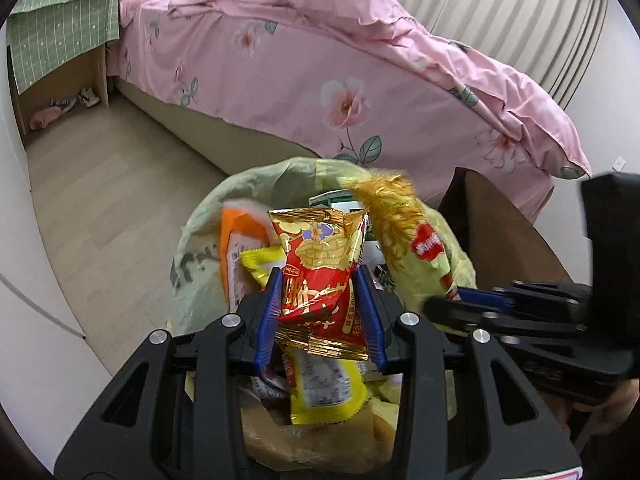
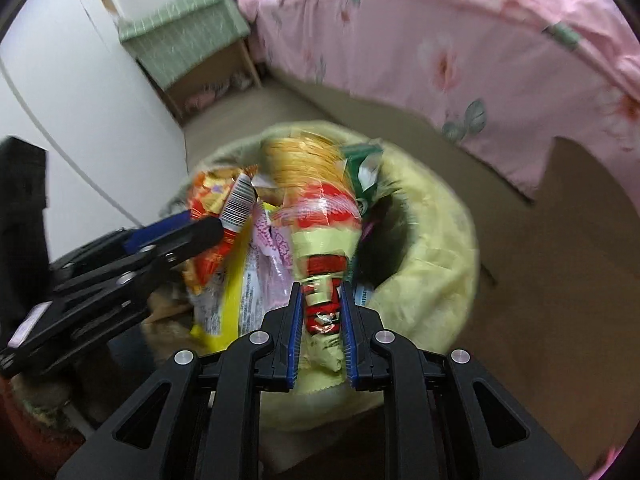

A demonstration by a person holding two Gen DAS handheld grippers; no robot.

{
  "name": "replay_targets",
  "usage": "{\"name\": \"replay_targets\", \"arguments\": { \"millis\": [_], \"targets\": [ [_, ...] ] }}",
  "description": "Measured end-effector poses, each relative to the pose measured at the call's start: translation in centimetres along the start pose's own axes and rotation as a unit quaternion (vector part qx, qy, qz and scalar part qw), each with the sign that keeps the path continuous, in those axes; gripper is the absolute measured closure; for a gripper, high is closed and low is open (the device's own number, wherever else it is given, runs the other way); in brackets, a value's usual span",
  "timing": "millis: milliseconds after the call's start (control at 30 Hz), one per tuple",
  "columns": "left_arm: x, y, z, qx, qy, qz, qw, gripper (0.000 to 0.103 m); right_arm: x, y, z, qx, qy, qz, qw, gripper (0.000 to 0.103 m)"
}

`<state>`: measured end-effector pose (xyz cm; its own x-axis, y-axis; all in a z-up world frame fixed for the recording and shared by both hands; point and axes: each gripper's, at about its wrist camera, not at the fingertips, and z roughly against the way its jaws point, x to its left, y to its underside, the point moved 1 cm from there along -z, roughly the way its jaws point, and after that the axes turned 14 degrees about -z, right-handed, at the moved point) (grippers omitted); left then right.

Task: Collect trash
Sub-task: 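Carry the chip bag and snack stick over the trash bag and open both tools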

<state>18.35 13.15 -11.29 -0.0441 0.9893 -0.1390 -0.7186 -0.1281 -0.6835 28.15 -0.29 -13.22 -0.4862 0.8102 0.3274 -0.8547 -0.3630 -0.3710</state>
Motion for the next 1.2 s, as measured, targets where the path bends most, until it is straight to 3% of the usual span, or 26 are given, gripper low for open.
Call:
{"name": "replay_targets", "arguments": {
  "millis": [200,533,733,1200],
  "targets": [
    [0.4,0.3,-0.8,0.002,0.000,0.005,1.0000,0.068,-0.1,-1.4,-2.2,0.036,0.003,0.007,0.999,0.085],
    [-0.2,0.0,0.1,-0.008,0.003,-0.011,0.9999,0.068,0.3,0.9,0.7,-0.012,0.035,0.015,0.999,0.086],
    [-0.3,-0.4,1.3,-0.020,0.005,-0.013,0.9997,0.068,0.2,1.5,2.1,-0.028,-0.008,-0.008,1.000,0.085],
    [0.6,-1.0,2.6,-0.032,0.022,0.012,0.9992,0.066,1.1,1.2,2.0,-0.030,-0.014,-0.022,0.999,0.084]
  ]
}}
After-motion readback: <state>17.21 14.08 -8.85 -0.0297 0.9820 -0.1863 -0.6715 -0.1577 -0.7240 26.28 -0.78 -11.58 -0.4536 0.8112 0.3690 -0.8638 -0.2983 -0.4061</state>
